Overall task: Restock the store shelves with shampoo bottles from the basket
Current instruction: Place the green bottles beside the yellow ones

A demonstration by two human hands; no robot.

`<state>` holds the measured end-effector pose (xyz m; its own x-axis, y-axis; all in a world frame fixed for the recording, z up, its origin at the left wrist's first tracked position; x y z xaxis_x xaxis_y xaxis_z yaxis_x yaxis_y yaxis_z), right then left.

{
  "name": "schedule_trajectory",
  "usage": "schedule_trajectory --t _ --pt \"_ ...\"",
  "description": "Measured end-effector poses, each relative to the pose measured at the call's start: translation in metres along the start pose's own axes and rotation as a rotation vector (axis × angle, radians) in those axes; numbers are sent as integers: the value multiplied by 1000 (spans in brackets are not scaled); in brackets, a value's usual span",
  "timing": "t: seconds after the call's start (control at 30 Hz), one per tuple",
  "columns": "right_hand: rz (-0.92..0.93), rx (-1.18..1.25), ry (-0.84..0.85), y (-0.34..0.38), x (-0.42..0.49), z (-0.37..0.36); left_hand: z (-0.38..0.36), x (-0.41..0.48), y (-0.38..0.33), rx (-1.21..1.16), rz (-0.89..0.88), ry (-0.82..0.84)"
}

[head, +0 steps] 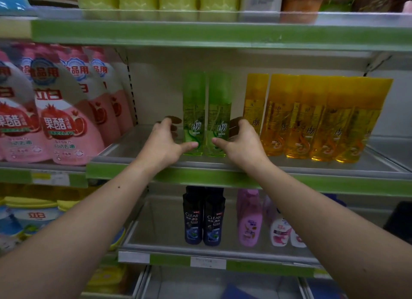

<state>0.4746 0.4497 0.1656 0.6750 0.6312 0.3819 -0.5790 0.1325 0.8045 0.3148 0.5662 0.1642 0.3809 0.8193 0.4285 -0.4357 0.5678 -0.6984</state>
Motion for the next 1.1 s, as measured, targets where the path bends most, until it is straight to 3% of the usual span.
schedule_trajectory --t 0.07,0.2,0.63,0.7,0.83,0.97,1.03,1.1 --pt "8 -4 5 1 1 0 -5 3 2 68 38 89" --pt "12 -5 -5 2 1 0 -18 11 -3 -25 49 284" --pt "-12 -18 23 -4 1 -1 -32 7 -9 -44 -4 382" --pt "10 -27 10 -2 -3 5 -24 5 -8 -14 15 308" --pt "73 27 -63 2 -16 25 2 -8 -10 -59 22 -23" --pt "179 96 -100 1 -40 56 19 -55 -35 -189 -153 -385" --pt "195 158 -95 -5 -51 70 13 -78 -49 -289 -210 -417" --pt "182 215 -95 -19 -62 90 -9 -100 -66 -382 -196 -347"
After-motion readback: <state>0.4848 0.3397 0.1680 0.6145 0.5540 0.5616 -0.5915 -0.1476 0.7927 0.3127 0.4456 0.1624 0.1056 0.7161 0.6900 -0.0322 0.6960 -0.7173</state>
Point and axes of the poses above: each hand's wrist, its own x-axis towards the middle knuckle, its own z-axis out of the back of the hand, y = z × x, the point moved 9 cm from there along x, towards the middle knuckle, and after that the axes turned 6 degrees about -y, right-handed, at the moved point
